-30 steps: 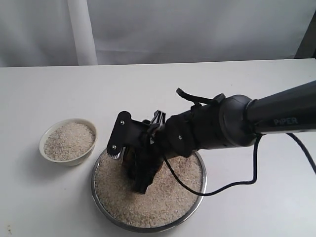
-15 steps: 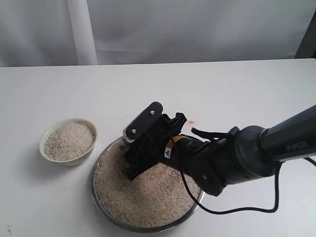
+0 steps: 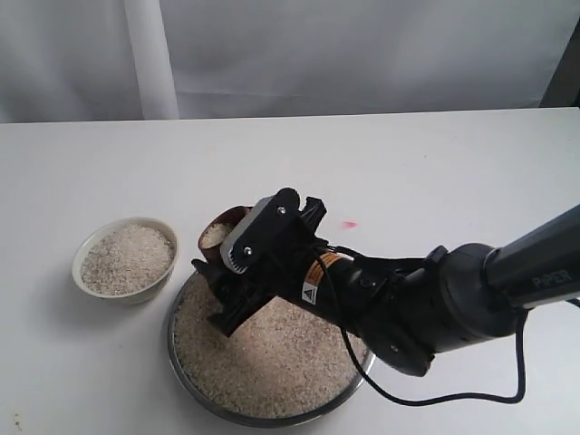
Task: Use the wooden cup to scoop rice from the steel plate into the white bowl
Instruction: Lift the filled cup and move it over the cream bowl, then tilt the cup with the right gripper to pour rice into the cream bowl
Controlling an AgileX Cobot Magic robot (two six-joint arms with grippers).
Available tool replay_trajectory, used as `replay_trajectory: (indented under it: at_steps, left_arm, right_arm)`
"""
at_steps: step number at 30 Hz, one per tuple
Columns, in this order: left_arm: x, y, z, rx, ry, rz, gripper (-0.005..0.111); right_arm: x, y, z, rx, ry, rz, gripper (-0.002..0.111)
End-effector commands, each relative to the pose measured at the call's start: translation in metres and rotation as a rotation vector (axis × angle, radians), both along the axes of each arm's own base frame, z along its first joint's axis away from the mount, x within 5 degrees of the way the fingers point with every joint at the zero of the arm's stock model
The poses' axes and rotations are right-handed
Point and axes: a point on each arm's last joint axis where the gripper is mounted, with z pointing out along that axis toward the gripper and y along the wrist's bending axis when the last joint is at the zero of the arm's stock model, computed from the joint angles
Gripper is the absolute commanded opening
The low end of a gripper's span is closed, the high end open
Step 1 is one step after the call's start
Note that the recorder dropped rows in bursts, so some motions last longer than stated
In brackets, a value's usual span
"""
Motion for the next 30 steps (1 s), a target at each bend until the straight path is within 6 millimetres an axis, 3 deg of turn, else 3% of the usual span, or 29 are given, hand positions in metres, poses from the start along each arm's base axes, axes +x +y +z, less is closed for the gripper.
replay_trajectory:
  at_steps: [1, 8, 15, 24, 30]
  left_arm:
    - [0.000, -0.001, 0.002, -0.007, -0.010, -0.008, 0.000]
    - [0.000, -0.001, 0.002, -0.007, -0.010, -0.008, 0.000]
    - [0.000, -0.001, 0.002, -0.007, -0.010, -0.008, 0.000]
    - [0.000, -0.001, 0.002, -0.007, -0.010, -0.008, 0.000]
    - [0.000, -0.001, 0.002, -0.007, -0.010, -0.008, 0.000]
  right_arm:
    - [0.009, 0.009, 0.024, -0.005, -0.039, 0.026, 0.000]
    - [0.039, 0.040, 0.078, -0.219, -0.086, 0.059, 0.000]
    - [0.051, 0.084, 0.123, -0.428, -0.228, 0.145, 0.000]
    - [0.062, 0.123, 0.104, -0.692, -0.373, 0.275, 0.000]
    - [0.067, 0.132, 0.081, -0.831, -0.479, 0.346, 0.000]
